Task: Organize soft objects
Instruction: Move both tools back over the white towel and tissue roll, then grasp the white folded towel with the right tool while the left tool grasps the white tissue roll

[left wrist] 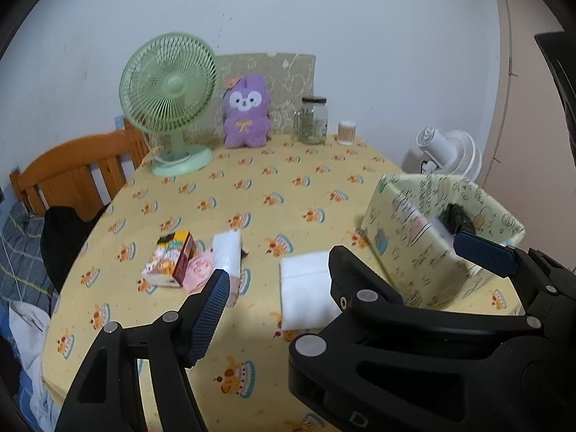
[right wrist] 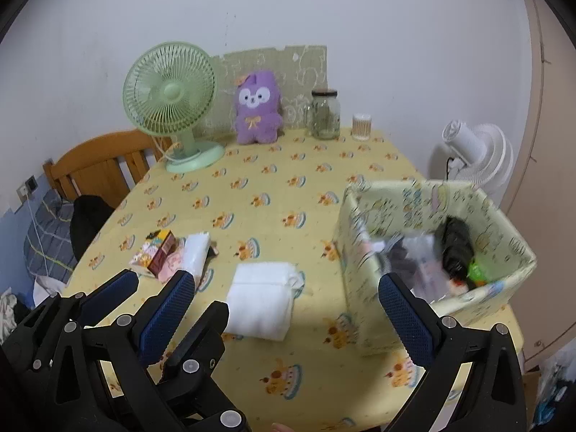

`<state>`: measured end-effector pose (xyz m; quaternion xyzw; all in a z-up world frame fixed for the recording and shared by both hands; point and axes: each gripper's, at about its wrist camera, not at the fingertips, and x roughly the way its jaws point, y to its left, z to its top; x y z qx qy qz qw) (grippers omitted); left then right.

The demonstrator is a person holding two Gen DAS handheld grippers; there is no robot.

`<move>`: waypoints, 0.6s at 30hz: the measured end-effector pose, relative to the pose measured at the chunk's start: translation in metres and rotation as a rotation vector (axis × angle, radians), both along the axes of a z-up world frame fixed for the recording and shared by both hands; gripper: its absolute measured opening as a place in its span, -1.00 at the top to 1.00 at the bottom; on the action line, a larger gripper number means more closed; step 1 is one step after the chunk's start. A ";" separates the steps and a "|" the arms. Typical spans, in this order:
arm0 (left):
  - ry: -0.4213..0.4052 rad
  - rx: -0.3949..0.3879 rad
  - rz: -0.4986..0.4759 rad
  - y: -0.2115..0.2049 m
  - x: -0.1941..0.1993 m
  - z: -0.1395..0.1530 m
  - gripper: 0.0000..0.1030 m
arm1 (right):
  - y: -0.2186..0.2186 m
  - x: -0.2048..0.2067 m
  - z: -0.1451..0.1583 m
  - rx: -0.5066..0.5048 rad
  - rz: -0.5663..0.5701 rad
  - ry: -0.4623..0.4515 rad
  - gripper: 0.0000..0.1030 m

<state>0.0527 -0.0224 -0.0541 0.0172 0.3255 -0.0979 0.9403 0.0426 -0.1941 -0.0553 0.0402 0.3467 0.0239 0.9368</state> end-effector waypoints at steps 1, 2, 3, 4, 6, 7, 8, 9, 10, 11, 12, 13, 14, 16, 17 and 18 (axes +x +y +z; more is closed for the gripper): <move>0.006 -0.005 -0.003 0.002 0.001 -0.004 -0.42 | 0.003 0.001 -0.005 -0.003 -0.004 0.009 -1.00; 0.010 -0.008 -0.006 0.004 0.001 -0.009 -0.42 | 0.005 0.002 -0.008 -0.006 -0.007 0.013 -1.00; 0.015 -0.007 -0.009 0.005 0.002 -0.012 -0.43 | 0.006 0.002 -0.012 -0.010 -0.009 0.017 -1.00; 0.019 -0.004 -0.010 0.006 0.002 -0.016 -0.43 | 0.008 0.002 -0.015 -0.013 -0.011 0.021 -1.00; 0.029 -0.002 -0.011 0.010 0.003 -0.023 -0.42 | 0.013 0.002 -0.023 -0.022 -0.015 0.029 -1.00; 0.032 -0.001 -0.009 0.011 0.003 -0.025 -0.43 | 0.014 0.003 -0.026 -0.022 -0.014 0.033 -1.00; 0.036 0.001 -0.006 0.013 0.004 -0.027 -0.43 | 0.016 0.004 -0.030 -0.020 -0.013 0.038 -1.00; 0.039 0.001 -0.002 0.014 0.005 -0.030 -0.42 | 0.017 0.005 -0.033 -0.019 -0.011 0.042 -1.00; 0.046 0.000 0.001 0.016 0.006 -0.032 -0.43 | 0.019 0.006 -0.035 -0.016 -0.009 0.045 -1.00; 0.058 -0.001 0.005 0.018 0.008 -0.036 -0.43 | 0.021 0.008 -0.038 -0.016 -0.007 0.053 -1.00; 0.066 -0.002 0.006 0.020 0.009 -0.038 -0.41 | 0.022 0.010 -0.041 -0.016 -0.005 0.061 -1.00; 0.079 -0.006 0.005 0.021 0.011 -0.041 -0.39 | 0.024 0.012 -0.044 -0.018 -0.001 0.072 -1.00; 0.092 -0.011 0.006 0.023 0.013 -0.045 -0.38 | 0.026 0.015 -0.048 -0.025 0.005 0.086 -1.00; 0.108 -0.012 0.013 0.026 0.017 -0.051 -0.38 | 0.031 0.020 -0.055 -0.034 0.015 0.107 -1.00; 0.118 -0.013 0.019 0.028 0.019 -0.055 -0.38 | 0.032 0.021 -0.057 -0.032 0.016 0.114 -1.00; 0.126 -0.014 0.021 0.029 0.021 -0.057 -0.38 | 0.033 0.023 -0.061 -0.028 0.016 0.123 -1.00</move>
